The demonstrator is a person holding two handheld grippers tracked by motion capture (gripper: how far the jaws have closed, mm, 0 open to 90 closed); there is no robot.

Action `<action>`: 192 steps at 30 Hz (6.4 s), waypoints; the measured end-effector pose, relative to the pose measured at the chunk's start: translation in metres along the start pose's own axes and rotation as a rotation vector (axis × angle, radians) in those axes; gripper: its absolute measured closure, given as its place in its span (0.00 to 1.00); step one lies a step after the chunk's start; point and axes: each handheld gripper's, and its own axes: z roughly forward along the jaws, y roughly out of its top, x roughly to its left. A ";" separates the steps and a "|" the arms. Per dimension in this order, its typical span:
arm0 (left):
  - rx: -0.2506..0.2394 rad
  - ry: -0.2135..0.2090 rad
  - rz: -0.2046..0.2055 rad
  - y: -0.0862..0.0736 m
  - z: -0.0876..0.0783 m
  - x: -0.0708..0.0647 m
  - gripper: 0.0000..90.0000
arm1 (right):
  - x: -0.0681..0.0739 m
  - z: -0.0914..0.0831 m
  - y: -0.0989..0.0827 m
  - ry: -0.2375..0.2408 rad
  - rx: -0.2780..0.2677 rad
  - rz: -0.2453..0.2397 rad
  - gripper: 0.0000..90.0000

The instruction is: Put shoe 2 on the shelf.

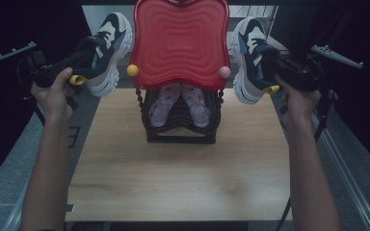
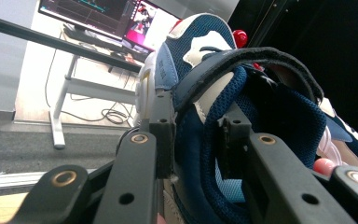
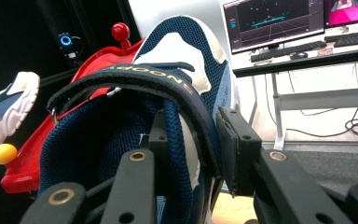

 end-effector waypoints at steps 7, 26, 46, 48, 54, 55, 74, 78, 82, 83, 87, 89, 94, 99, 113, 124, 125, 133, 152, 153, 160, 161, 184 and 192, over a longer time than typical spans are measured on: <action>-0.005 -0.011 0.002 0.010 0.008 -0.010 0.80 | 0.009 0.005 0.010 0.007 -0.007 -0.009 0.77; 0.004 -0.045 0.056 0.030 0.031 -0.052 0.80 | 0.046 0.024 0.033 0.061 -0.011 -0.046 0.76; 0.029 -0.075 0.076 0.032 0.067 -0.081 0.80 | 0.077 0.059 0.042 0.096 0.010 -0.056 0.76; 0.028 -0.078 0.072 0.032 0.070 -0.082 0.80 | 0.078 0.061 0.044 0.103 0.007 -0.051 0.76; 0.030 -0.068 0.070 0.032 0.078 -0.087 0.80 | 0.083 0.067 0.047 0.115 0.011 -0.045 0.76; 0.028 -0.067 0.072 0.032 0.079 -0.088 0.80 | 0.084 0.069 0.046 0.116 0.011 -0.042 0.76; 0.011 -0.016 0.073 0.020 0.105 -0.101 0.79 | 0.093 0.105 0.048 0.061 0.076 -0.085 0.76; 0.005 -0.004 0.086 0.017 0.106 -0.103 0.78 | 0.095 0.111 0.049 0.045 0.084 -0.105 0.76; 0.016 0.000 0.092 0.013 0.109 -0.105 0.77 | 0.096 0.114 0.048 0.026 0.087 -0.123 0.76; 0.017 0.000 0.091 0.012 0.110 -0.105 0.77 | 0.096 0.114 0.048 0.021 0.095 -0.128 0.76; 0.042 0.008 0.097 0.007 0.114 -0.102 0.77 | 0.094 0.116 0.045 0.010 0.108 -0.135 0.76; 0.048 0.012 0.095 0.005 0.116 -0.099 0.77 | 0.093 0.119 0.042 0.009 0.117 -0.134 0.76; 0.077 0.016 0.110 -0.002 0.121 -0.093 0.76 | 0.089 0.125 0.035 0.024 0.136 -0.139 0.73; 0.077 -0.015 0.112 -0.004 0.121 -0.091 0.68 | 0.089 0.129 0.034 0.074 0.170 -0.173 0.62; 0.067 -0.035 0.094 -0.001 0.108 -0.083 0.42 | 0.081 0.115 0.034 0.143 0.124 -0.078 0.32; 0.042 -0.062 0.073 -0.003 0.092 -0.071 0.42 | 0.073 0.100 0.029 0.209 0.062 -0.047 0.36; 0.038 -0.062 0.075 -0.003 0.090 -0.071 0.42 | 0.072 0.098 0.028 0.211 0.048 -0.048 0.37; 0.043 -0.065 0.090 -0.002 0.076 -0.066 0.42 | 0.062 0.082 0.026 0.212 -0.004 -0.055 0.41; 0.046 0.006 0.128 -0.016 0.043 -0.036 0.43 | 0.027 0.055 -0.002 0.126 0.032 -0.108 0.42; 0.047 0.007 0.127 -0.017 0.043 -0.035 0.43 | 0.025 0.054 -0.005 0.124 0.035 -0.111 0.42; 0.057 0.016 0.121 -0.029 0.037 -0.023 0.44 | 0.019 0.052 -0.021 0.117 0.058 -0.126 0.42; 0.060 0.018 0.122 -0.030 0.036 -0.023 0.44 | 0.018 0.051 -0.023 0.117 0.061 -0.128 0.42; 0.150 0.018 0.140 -0.084 0.016 0.005 0.47 | -0.006 0.034 -0.080 0.134 0.148 -0.122 0.46; 0.204 0.010 0.134 -0.117 0.015 0.015 0.48 | -0.012 0.027 -0.110 0.149 0.178 -0.095 0.46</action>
